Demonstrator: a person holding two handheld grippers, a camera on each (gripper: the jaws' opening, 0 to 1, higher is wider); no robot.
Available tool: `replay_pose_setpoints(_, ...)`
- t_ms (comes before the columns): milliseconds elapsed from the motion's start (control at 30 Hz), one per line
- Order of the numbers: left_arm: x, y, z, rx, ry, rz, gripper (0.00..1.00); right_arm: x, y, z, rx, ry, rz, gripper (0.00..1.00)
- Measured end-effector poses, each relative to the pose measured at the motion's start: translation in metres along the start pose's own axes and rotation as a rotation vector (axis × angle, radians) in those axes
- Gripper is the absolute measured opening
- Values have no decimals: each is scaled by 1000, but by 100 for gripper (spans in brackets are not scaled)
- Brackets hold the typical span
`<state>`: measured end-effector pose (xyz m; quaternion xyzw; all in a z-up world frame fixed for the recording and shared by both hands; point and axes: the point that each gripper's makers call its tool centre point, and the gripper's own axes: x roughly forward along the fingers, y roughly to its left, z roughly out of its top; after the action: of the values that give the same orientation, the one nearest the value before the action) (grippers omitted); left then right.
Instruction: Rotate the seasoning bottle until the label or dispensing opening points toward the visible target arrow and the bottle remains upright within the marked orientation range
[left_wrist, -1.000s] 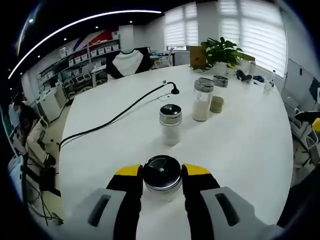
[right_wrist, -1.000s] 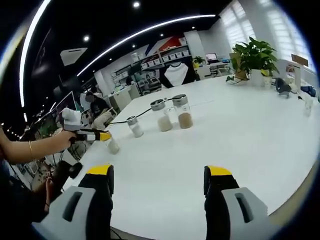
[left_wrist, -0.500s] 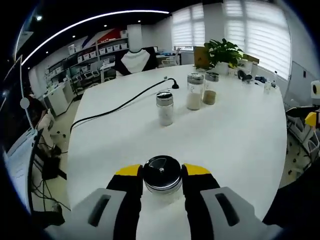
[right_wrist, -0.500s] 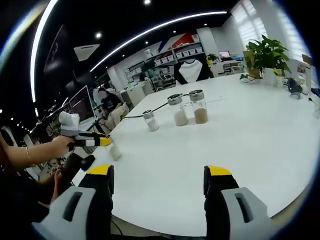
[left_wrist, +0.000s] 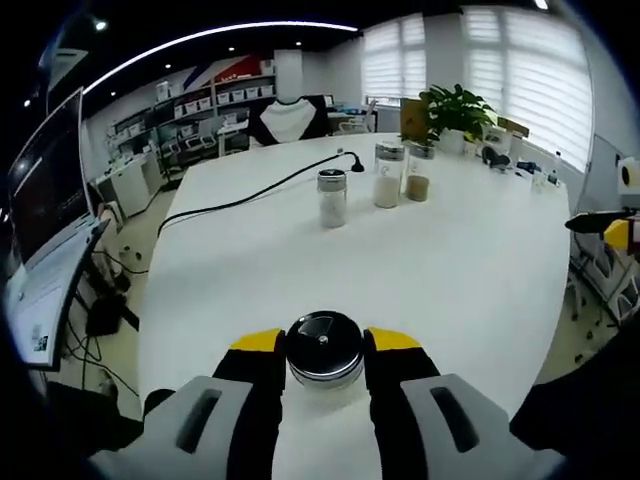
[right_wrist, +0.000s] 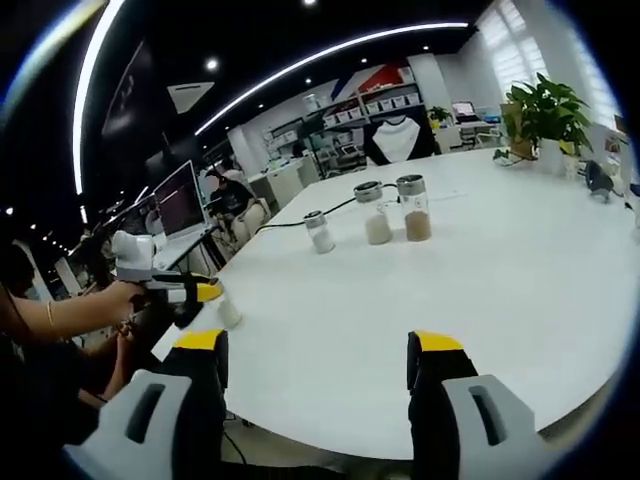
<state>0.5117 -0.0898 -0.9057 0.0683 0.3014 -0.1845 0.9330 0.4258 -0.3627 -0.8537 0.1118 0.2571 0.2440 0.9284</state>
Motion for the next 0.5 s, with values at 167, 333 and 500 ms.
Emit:
replay_pose_setpoints(167,-11,1,-5,-15,-2,27,33,-3,0,2,2,-7,-6,73)
replay_pose_setpoints(333,-19,-4,-12,-14,0,39,33,0,5,0,-14,11,14,72)
replay_pose_setpoints(500,-29,-10,-20,-19,1,40,33,3,12,1,-30,16,33,72)
